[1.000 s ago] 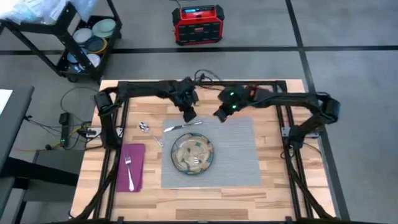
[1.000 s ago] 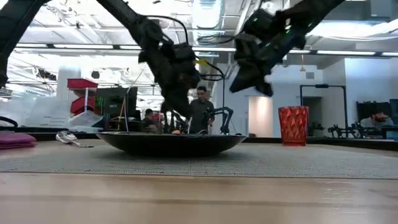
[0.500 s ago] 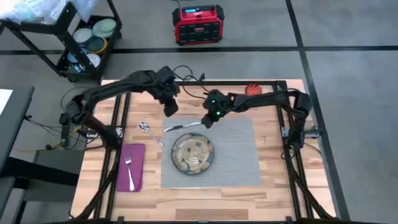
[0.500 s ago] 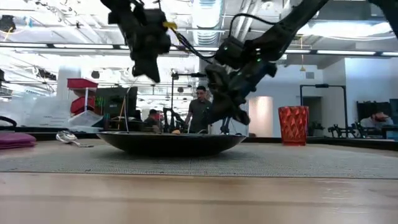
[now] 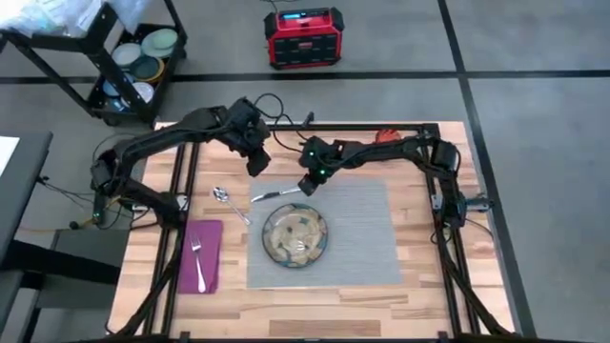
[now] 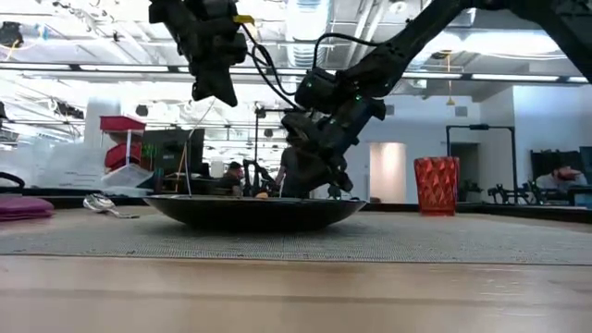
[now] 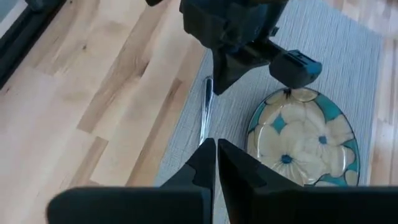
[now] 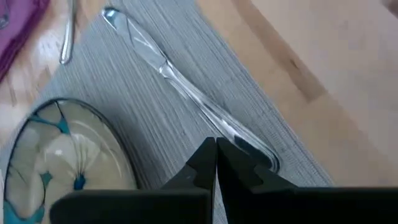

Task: Set table place
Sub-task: Move the silver knife beside the white floral patterned plate on the gray placemat

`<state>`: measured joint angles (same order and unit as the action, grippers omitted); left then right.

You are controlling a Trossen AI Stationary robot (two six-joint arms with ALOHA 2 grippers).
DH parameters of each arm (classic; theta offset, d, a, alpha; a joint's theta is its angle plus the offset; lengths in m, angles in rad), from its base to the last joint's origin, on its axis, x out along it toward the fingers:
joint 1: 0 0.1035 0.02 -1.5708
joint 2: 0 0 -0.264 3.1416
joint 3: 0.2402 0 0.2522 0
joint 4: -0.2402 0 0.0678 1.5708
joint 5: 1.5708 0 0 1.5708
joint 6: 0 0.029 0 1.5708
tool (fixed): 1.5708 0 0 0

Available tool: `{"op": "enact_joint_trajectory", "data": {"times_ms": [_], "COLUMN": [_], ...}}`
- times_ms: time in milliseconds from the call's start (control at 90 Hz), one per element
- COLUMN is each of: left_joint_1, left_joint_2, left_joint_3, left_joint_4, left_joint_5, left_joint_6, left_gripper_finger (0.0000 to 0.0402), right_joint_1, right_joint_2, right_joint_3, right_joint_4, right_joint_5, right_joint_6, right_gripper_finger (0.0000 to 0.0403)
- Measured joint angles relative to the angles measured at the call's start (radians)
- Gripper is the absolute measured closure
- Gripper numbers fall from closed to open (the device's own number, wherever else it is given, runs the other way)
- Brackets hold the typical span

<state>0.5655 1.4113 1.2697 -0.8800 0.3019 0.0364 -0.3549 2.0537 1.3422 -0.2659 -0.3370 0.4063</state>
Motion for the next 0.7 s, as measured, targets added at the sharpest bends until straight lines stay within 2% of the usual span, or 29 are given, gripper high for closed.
{"op": "enact_joint_trajectory", "data": {"times_ms": [700], "left_joint_1": [0.0], "left_joint_2": [0.0], "left_joint_3": [0.0], "left_joint_4": [-0.003], "left_joint_5": [-0.002], "left_joint_6": [0.003], "left_gripper_finger": [0.0401], "right_joint_1": [-0.017], "right_joint_2": [0.025], "right_joint_3": [0.003], "right_joint_4": [-0.135], "right_joint_5": [0.049], "right_joint_6": [-0.045], "right_gripper_finger": [0.0403]}}
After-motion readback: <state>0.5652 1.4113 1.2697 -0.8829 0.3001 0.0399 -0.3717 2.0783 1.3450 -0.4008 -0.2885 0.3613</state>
